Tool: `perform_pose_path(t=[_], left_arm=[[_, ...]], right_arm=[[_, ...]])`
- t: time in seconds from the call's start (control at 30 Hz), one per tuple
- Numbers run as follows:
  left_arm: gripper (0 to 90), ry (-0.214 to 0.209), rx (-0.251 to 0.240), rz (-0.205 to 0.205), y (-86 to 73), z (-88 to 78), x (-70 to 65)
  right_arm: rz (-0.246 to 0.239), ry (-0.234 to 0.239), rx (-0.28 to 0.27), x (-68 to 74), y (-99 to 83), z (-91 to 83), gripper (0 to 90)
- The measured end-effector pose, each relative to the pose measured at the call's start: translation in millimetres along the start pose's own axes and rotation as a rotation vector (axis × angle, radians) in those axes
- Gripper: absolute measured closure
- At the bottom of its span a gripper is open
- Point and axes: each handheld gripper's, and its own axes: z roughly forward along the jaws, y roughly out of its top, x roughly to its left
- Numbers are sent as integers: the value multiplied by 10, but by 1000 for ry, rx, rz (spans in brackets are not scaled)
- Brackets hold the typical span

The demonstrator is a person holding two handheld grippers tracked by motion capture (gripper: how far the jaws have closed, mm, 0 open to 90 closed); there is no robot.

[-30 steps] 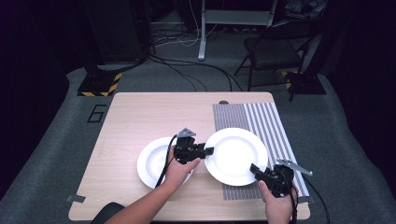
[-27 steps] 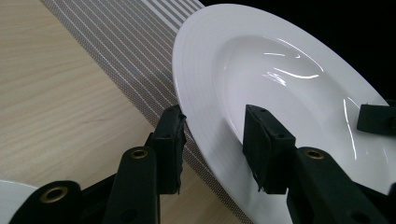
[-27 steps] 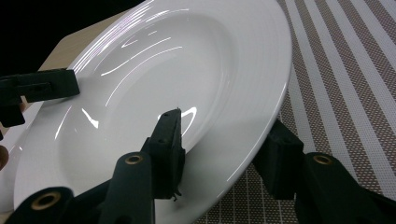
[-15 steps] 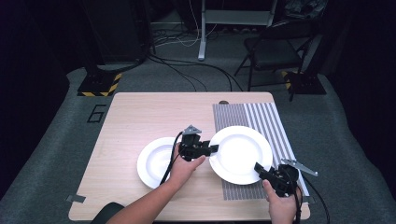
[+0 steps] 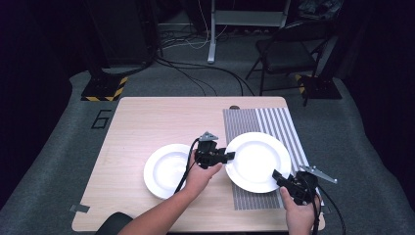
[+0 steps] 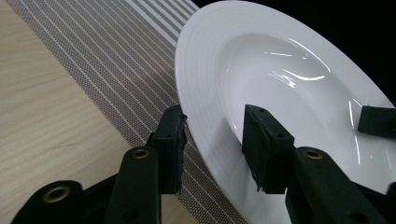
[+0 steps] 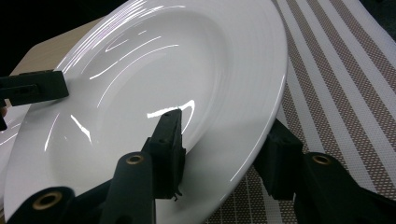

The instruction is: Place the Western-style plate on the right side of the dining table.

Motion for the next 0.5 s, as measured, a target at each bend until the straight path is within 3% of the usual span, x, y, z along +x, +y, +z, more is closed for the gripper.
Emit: perform_pose_path(t=[0.5], left_arm=[[602, 15, -9, 25, 237, 73, -89]], right_arm=[[22, -7, -35, -62, 167, -27, 547]])
